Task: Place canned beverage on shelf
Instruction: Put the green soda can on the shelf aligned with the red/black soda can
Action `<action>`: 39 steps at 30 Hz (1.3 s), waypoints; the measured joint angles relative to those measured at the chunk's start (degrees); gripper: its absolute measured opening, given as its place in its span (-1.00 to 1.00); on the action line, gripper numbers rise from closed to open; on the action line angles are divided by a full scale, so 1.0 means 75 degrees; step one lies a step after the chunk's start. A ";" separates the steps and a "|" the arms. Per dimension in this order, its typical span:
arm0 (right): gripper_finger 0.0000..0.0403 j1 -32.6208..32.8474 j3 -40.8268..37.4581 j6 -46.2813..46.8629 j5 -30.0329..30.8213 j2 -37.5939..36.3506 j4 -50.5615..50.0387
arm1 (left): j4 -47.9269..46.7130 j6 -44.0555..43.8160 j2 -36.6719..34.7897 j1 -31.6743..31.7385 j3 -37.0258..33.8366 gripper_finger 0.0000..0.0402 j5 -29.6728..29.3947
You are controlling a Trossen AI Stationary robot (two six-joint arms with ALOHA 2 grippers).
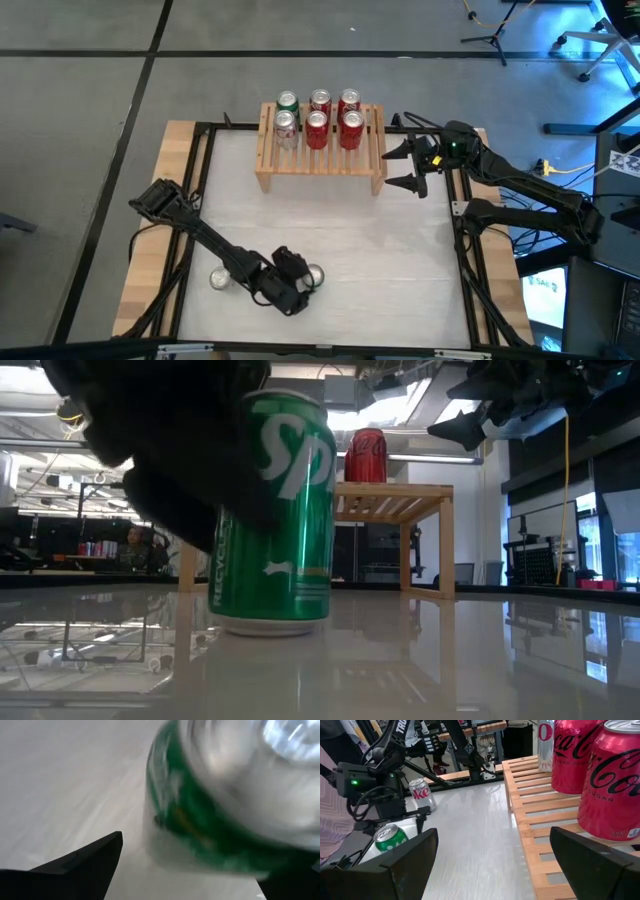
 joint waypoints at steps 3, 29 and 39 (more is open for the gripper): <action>0.88 0.0000 0.0000 0.0000 0.0000 0.0000 0.0000 | -0.0456 -0.0054 0.0000 -0.0003 0.0000 0.97 0.0010; 0.88 0.0000 0.0001 0.0000 0.0006 0.0000 0.0003 | -0.0424 -0.0725 -0.0557 -0.0124 -0.0003 0.97 0.0380; 0.88 -0.0001 0.0001 0.0000 0.0006 0.0001 0.0003 | -0.0766 -0.0731 -0.0557 0.0064 0.0000 0.97 0.0064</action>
